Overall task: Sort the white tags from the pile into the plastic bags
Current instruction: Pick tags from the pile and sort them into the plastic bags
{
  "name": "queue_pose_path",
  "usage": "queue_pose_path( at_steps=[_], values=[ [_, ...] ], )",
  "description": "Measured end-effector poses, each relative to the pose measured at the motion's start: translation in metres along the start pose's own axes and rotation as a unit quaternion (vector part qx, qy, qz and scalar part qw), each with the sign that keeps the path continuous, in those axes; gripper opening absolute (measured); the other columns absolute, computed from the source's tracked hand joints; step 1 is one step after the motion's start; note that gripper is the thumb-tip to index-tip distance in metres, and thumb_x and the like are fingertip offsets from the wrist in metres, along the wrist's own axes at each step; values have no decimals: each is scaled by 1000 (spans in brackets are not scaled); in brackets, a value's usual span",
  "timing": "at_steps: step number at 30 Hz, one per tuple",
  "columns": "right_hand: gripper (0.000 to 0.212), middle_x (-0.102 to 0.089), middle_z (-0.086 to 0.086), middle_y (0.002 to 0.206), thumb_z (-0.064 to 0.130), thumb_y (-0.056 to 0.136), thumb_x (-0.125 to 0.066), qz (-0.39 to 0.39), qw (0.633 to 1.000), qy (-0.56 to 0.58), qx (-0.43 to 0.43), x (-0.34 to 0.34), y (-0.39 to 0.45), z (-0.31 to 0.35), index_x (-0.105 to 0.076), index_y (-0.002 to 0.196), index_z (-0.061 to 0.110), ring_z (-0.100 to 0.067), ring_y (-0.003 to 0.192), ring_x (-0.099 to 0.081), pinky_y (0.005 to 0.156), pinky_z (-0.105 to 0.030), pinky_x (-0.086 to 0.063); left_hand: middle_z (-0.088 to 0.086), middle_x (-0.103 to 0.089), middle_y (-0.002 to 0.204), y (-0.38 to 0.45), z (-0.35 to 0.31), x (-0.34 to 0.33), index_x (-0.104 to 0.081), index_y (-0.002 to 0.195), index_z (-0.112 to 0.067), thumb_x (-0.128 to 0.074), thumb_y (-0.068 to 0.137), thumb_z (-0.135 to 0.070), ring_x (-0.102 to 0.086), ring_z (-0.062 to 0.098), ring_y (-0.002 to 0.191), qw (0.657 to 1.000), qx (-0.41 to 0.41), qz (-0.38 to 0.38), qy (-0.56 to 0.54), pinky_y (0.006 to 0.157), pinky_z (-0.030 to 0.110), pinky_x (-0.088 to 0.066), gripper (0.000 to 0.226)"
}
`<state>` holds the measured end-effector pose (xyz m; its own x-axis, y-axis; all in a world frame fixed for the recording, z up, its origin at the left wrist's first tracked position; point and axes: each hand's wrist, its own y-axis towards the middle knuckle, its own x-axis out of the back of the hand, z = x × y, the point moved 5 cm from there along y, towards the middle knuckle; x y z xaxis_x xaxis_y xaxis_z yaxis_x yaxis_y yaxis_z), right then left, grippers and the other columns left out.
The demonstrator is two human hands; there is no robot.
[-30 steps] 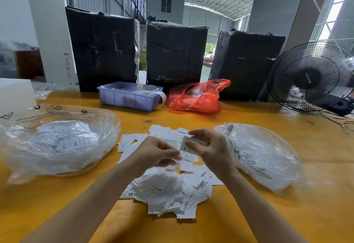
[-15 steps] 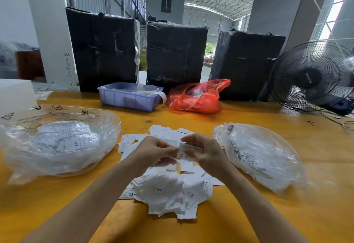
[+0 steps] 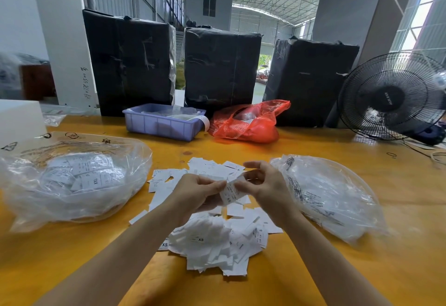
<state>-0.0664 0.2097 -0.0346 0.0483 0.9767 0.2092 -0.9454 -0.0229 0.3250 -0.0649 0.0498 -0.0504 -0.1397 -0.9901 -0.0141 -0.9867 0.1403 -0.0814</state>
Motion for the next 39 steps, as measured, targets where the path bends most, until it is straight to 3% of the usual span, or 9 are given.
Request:
queue_pose_path(
  at_steps=[5, 8, 12, 19, 21, 25, 29, 33, 39],
  values=[
    [20, -69, -9, 82, 0, 74, -76, -17, 1000, 8, 16, -2, -2, 0, -68, 87, 12, -18, 77, -66, 70, -26, -57, 6, -71, 65, -1, 5, -5, -73, 82, -7, -71, 82, -19, -66, 10, 55, 999, 21, -12, -35, 50, 19, -52, 12],
    [16, -70, -7, 82, 6, 75, -77, 5, 1000, 2, 25, -11, -5, 1, -71, 89, 8, -15, 76, -66, 72, -28, -57, 4, -68, 59, -2, 8, -6, -72, 79, -8, -72, 81, -21, -62, 11, 54, 998, 28, -30, -43, 47, 19, -50, 13],
    [14, -68, 0, 80, 17, 82, -72, 12, 1000, -5, 20, -14, -6, 4, -72, 92, 8, -4, 72, -64, 70, -24, -56, 7, -68, 66, -1, 10, -5, -71, 82, -9, -70, 83, -21, -64, 16, 67, 994, 32, -70, -81, 48, 19, -50, 12],
    [26, -68, -5, 90, 15, 85, -68, 38, 999, 30, -8, -22, -10, 2, -66, 111, 14, -18, 82, -66, 68, -27, -58, 5, -68, 71, -1, 10, -5, -71, 84, -11, -70, 83, -24, -63, 19, 73, 985, 43, -91, -142, 60, 26, -48, 14],
    [23, -69, -5, 90, 14, 83, -70, 18, 999, 32, -8, -19, -9, 3, -67, 106, 13, -17, 77, -66, 63, -22, -56, 6, -68, 74, -1, 10, -5, -72, 87, -11, -70, 83, -25, -62, 19, 75, 982, 49, -91, -157, 62, 27, -47, 14],
    [11, -72, -5, 79, 11, 80, -73, 63, 998, 10, 2, -22, -11, 6, -70, 90, 15, -15, 67, -67, 61, -22, -53, 1, -67, 64, -1, 9, -5, -75, 84, -12, -69, 84, -23, -59, 17, 69, 977, 45, -98, -183, 58, 26, -46, 12],
    [16, -71, -12, 87, 7, 78, -74, 46, 997, 53, -26, -19, -10, 3, -69, 92, 13, -17, 71, -65, 62, -23, -54, 3, -64, 68, -1, 10, -5, -73, 90, -11, -69, 84, -25, -58, 16, 70, 980, 45, -88, -175, 59, 26, -45, 16],
    [3, -70, -6, 71, 6, 80, -72, 20, 996, 70, -49, -13, -8, -1, -70, 82, 8, -9, 59, -64, 55, -17, -49, 5, -66, 75, 2, 12, -7, -70, 91, -10, -67, 85, -26, -58, 20, 74, 987, 52, -61, -138, 62, 27, -45, 17],
    [9, -68, -7, 63, 5, 84, -67, -10, 987, 115, -111, -6, -6, -10, -70, 76, 5, -13, 54, -61, 52, -19, -50, 13, -68, 69, 2, 15, -7, -68, 86, 0, -71, 83, -20, -62, 18, 54, 995, 76, -8, -60, 47, 23, -50, 21]
  ],
)
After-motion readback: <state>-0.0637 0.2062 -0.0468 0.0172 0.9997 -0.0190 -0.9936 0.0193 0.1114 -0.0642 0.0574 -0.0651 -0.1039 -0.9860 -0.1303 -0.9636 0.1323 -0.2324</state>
